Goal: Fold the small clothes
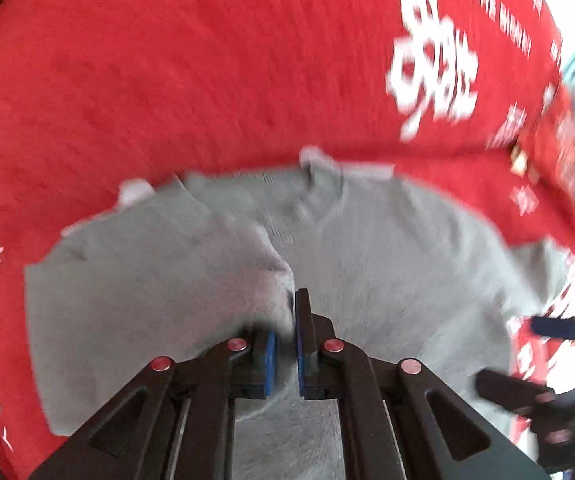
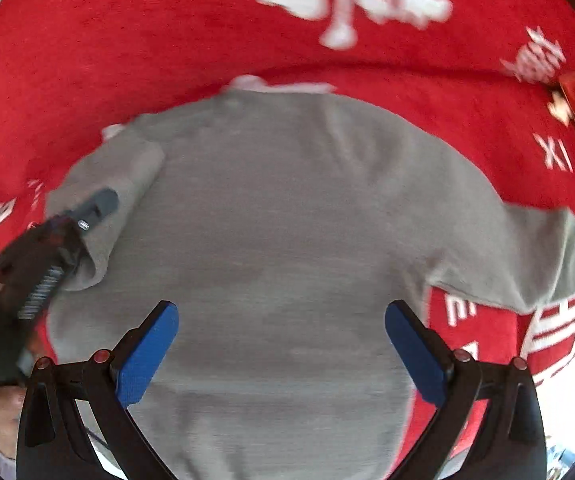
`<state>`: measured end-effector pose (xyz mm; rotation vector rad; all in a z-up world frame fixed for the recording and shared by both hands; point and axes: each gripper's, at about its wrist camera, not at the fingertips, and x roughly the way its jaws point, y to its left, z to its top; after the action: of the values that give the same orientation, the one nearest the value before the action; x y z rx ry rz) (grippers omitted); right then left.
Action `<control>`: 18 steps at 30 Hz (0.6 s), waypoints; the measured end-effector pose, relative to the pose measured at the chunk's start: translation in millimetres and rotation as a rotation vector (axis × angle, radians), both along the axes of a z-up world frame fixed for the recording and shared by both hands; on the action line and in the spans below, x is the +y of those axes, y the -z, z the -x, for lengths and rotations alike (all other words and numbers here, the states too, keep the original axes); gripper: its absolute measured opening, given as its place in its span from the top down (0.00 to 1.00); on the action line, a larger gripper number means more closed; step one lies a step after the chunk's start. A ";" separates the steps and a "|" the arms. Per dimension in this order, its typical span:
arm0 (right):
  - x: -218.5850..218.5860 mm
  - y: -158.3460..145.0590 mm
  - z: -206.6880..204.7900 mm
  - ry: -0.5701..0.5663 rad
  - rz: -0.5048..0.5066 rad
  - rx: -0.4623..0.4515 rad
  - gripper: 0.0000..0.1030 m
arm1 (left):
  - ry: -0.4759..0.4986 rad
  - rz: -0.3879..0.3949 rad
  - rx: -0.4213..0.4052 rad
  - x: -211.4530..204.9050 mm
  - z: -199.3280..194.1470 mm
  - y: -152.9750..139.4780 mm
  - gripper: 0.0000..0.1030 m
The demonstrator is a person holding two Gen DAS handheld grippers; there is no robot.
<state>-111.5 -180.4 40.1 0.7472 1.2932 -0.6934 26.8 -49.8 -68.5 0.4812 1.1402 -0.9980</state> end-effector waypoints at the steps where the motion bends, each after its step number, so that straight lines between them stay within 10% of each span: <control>1: -2.6 5.6 7.7 0.016 -0.010 0.004 0.00 | -0.001 -0.033 -0.003 -3.2 4.0 7.3 0.77; 2: -6.4 11.3 15.5 0.032 -0.023 0.006 0.00 | -0.005 -0.071 -0.010 -5.7 6.6 15.1 0.43; 4: -10.9 17.2 24.3 0.040 -0.037 0.009 0.00 | -0.020 -0.067 -0.049 1.3 11.8 15.1 0.17; 12: 0.7 -9.0 -0.1 -0.105 0.074 -0.053 0.00 | -0.091 -0.025 -0.089 72.6 -17.2 -48.6 0.17; 18: 73.4 -14.6 -103.7 -0.602 0.271 -0.051 0.00 | -0.317 -0.140 0.040 137.3 -118.2 -21.0 0.17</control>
<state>-7.8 -107.0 54.7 0.1329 1.2578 -0.3432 145.0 87.5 -47.5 0.3784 1.2822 -0.6584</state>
